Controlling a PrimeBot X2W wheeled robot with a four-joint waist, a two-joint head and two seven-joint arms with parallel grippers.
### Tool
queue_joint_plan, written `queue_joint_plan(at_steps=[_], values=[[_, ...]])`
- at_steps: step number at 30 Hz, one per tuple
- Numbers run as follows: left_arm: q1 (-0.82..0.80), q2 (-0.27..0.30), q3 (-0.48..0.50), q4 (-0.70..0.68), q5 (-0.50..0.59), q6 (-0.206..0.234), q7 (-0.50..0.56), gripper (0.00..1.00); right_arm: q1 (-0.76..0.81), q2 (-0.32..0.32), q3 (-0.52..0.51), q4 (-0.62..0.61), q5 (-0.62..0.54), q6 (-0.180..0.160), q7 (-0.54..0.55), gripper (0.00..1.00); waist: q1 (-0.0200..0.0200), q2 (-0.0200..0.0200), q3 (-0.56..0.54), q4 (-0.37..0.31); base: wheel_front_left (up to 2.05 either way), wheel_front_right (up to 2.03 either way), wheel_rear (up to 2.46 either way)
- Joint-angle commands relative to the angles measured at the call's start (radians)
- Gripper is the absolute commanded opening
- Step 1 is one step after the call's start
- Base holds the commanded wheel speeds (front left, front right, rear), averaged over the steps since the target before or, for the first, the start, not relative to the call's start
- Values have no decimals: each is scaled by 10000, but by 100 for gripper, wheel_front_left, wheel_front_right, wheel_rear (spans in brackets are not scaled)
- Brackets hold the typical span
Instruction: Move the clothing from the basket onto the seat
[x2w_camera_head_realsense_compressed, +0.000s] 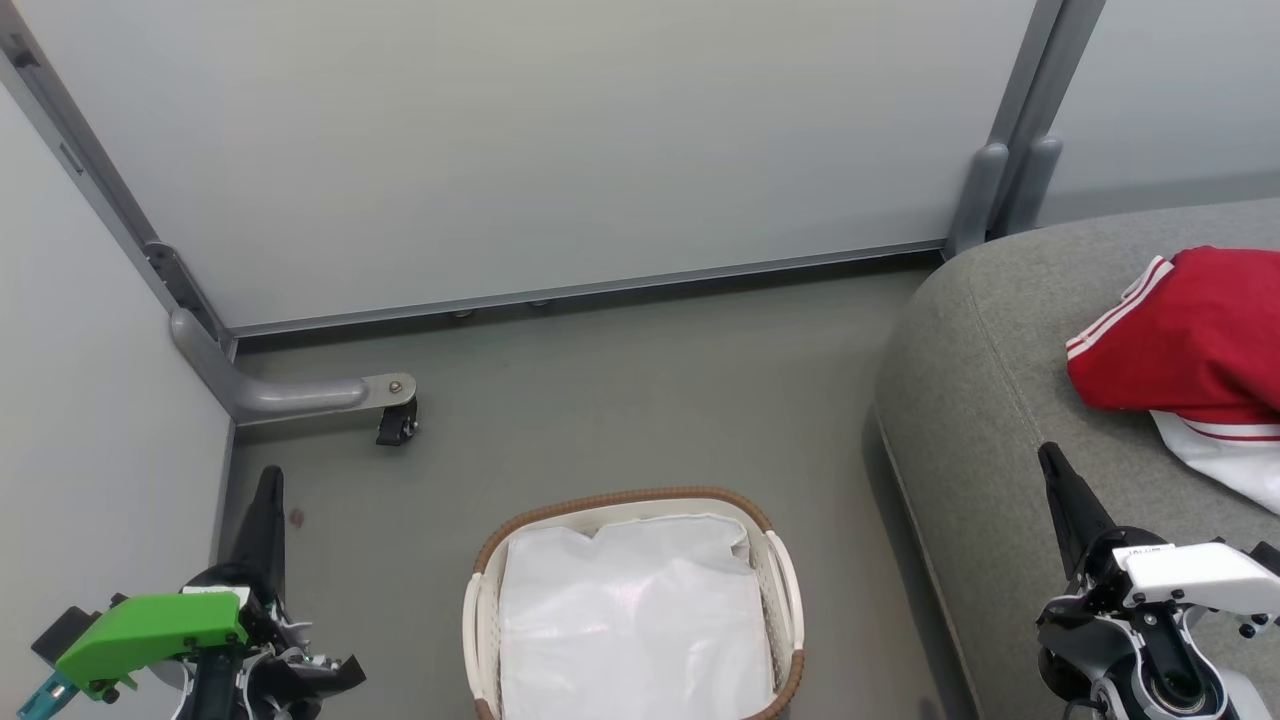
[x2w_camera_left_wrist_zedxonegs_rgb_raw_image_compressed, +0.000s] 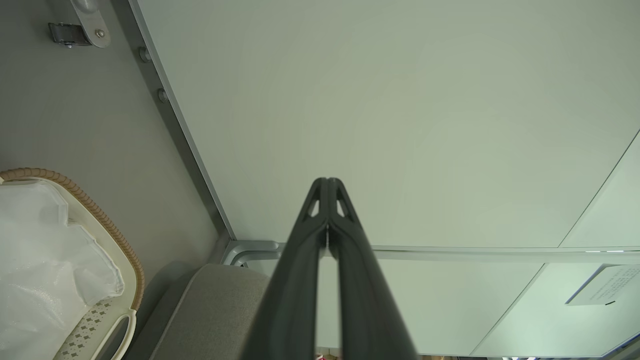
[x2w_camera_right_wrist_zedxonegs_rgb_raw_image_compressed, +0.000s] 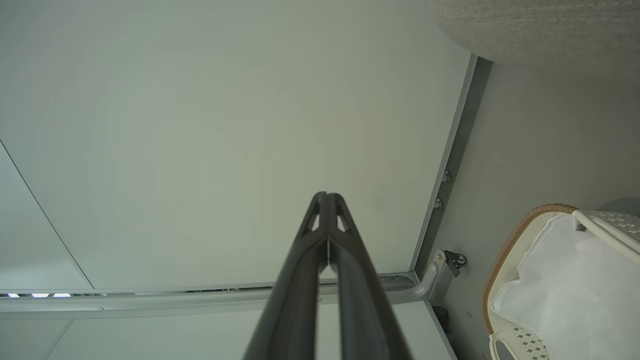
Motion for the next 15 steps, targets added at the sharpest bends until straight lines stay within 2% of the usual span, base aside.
queue_joint_plan(at_steps=[1,15], values=[[-110,62,25,-16,-32,-63,33,0,102,-63,-24,-30,30,-2,29,0,0,0,0,0,0,0,0],[-110,62,24,-17,-31,-63,32,0,103,-63,-24,-30,30,-2,28,0,0,0,0,0,0,0,0]])
